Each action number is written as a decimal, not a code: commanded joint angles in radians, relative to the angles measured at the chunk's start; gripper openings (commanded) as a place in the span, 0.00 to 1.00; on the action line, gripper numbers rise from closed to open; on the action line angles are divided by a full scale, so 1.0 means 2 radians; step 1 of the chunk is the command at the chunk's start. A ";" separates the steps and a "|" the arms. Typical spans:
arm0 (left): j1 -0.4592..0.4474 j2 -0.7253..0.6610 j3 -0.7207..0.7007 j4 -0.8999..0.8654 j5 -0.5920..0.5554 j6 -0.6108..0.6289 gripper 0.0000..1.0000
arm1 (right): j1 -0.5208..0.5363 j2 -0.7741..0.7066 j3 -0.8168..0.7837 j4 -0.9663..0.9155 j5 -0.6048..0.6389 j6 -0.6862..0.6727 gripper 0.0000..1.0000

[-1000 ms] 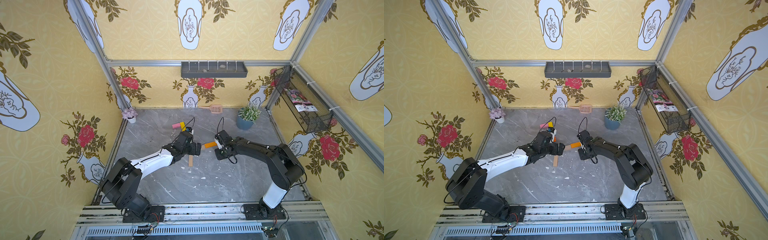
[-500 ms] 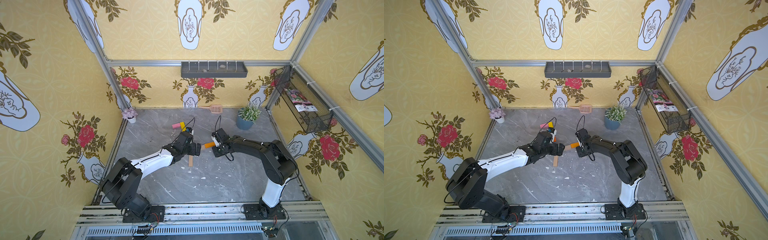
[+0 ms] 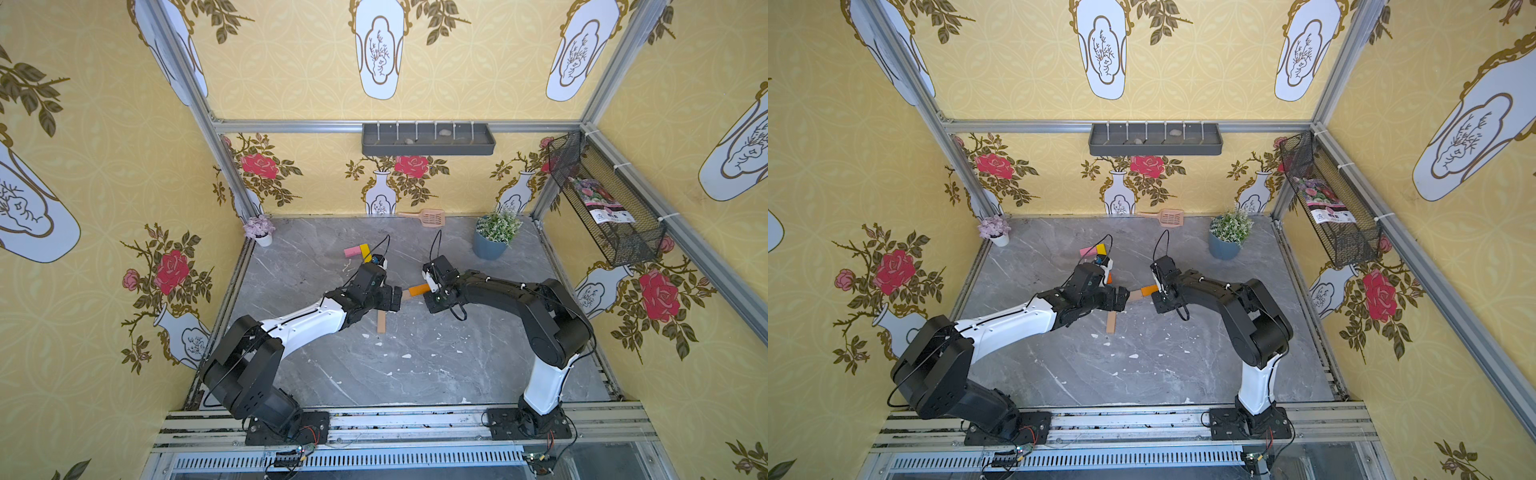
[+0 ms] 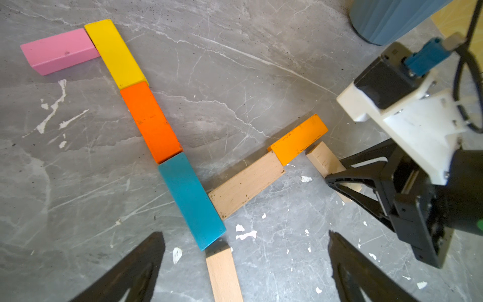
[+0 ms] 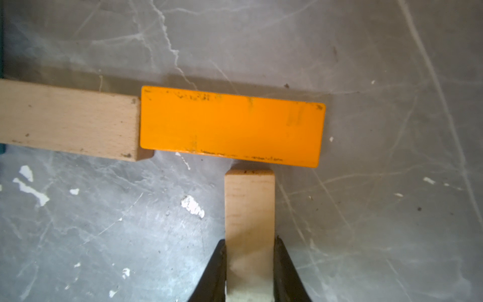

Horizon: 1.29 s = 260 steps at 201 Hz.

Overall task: Assemble a giraffe with building blocks
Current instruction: Assemble the building block at the center of the board, then reset both arms

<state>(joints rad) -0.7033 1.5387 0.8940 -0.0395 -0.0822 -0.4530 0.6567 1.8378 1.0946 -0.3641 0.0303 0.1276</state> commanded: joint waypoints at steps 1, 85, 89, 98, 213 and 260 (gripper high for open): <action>0.000 -0.004 -0.005 0.001 -0.011 0.004 0.99 | 0.001 -0.020 -0.008 -0.025 0.020 -0.002 0.54; 0.000 -0.058 -0.036 0.010 -0.097 0.010 0.99 | -0.034 -0.213 -0.057 0.031 -0.015 0.060 0.98; 0.000 -0.060 -0.036 0.008 -0.101 0.010 0.99 | -0.036 -0.220 -0.062 0.034 -0.026 0.066 0.97; 0.000 -0.065 -0.039 0.004 -0.111 0.012 0.99 | -0.038 -0.232 -0.071 0.038 -0.059 0.083 0.98; 0.019 -0.172 -0.009 -0.128 -0.350 -0.031 0.99 | -0.164 -0.342 -0.166 0.077 0.211 0.136 0.97; 0.005 -0.170 -0.038 -0.107 -0.461 -0.001 0.99 | -0.256 -0.329 -0.242 0.214 0.228 0.084 0.98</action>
<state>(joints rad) -0.6884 1.2179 0.8921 -0.2745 -0.8768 -0.5053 0.2043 1.1774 0.6609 -0.1364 0.4465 0.3611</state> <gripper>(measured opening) 0.990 0.975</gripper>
